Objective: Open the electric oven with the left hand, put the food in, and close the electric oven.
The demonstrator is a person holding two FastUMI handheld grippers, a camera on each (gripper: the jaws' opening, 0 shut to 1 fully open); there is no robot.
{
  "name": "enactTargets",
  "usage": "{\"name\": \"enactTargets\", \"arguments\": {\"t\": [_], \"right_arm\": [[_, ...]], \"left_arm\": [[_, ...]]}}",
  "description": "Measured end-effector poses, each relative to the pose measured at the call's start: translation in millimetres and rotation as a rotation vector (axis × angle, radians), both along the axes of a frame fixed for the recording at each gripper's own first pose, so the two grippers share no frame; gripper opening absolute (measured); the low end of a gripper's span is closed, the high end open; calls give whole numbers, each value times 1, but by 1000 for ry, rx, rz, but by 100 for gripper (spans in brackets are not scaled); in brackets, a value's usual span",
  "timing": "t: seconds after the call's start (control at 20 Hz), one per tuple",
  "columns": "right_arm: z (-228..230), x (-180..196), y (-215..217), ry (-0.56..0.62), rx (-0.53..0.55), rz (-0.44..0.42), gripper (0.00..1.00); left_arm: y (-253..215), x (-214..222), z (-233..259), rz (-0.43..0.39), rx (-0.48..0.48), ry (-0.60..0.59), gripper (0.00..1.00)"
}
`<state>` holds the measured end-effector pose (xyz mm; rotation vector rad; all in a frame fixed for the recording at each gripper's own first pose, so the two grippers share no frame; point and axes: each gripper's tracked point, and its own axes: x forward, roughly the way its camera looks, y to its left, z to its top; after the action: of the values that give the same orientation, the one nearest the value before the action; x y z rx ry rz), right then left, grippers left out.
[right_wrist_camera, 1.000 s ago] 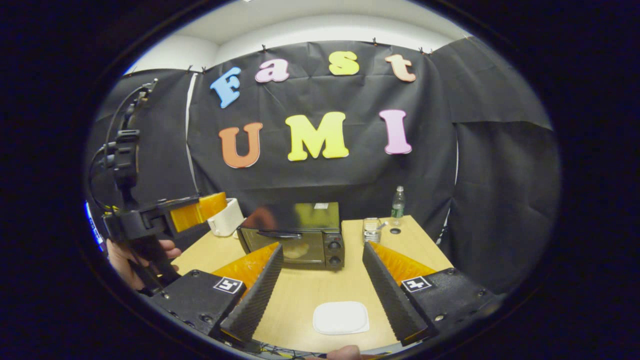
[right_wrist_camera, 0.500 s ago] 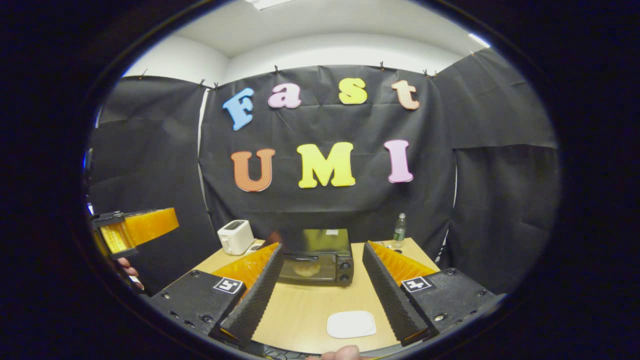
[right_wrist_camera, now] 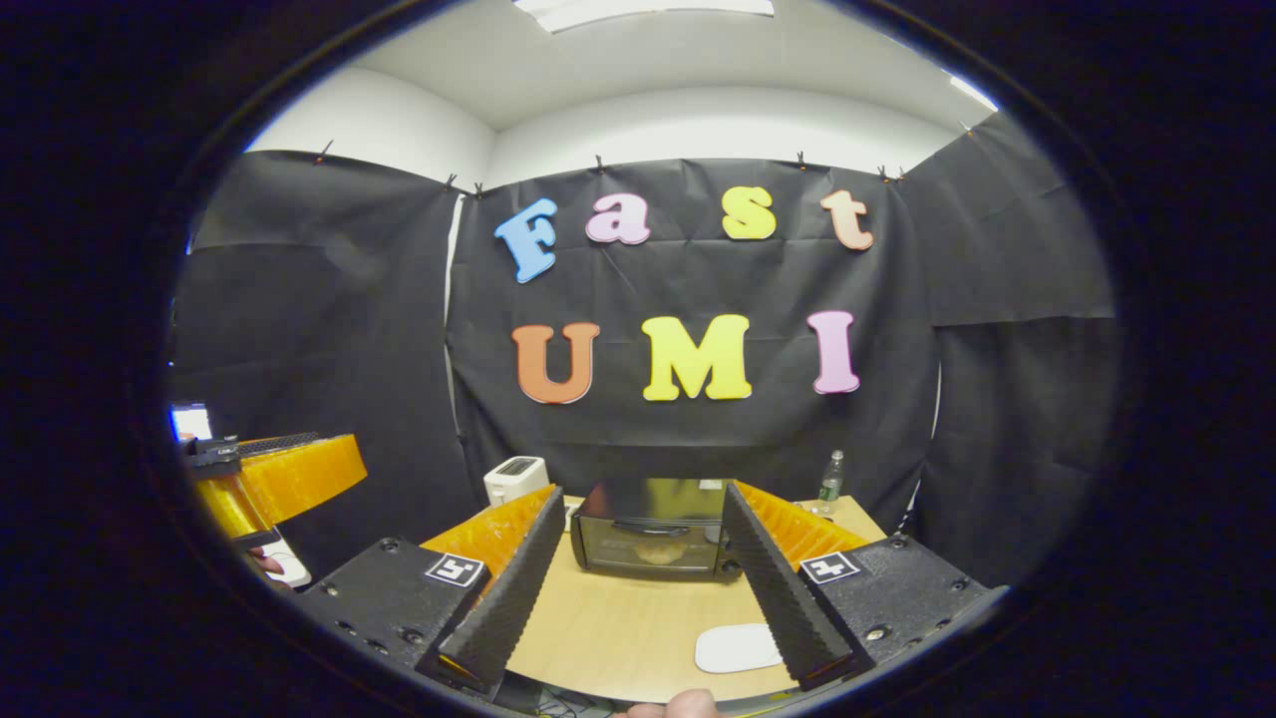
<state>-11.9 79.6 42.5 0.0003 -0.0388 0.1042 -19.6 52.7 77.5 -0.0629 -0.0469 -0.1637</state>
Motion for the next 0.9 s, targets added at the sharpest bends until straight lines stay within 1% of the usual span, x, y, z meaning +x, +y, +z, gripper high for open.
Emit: {"name": "enactTargets", "arguments": {"t": [0.2, 0.3, 0.65, 0.9], "right_arm": [[5, -9, 13, -18, -5, 12, 97], [10, -15, 17, -36, 3, 6, 97], [16, -14, 20, -51, -1, -9, 97], [18, -15, 25, -52, -6, -22, 97]], "left_arm": [[10, -12, -1, 12, 6, -2, 94], [11, -16, -4, 12, -12, 5, 94], [22, -12, -2, 20, -24, -7, 94], [15, -4, -8, 14, -15, -4, 94]]}}
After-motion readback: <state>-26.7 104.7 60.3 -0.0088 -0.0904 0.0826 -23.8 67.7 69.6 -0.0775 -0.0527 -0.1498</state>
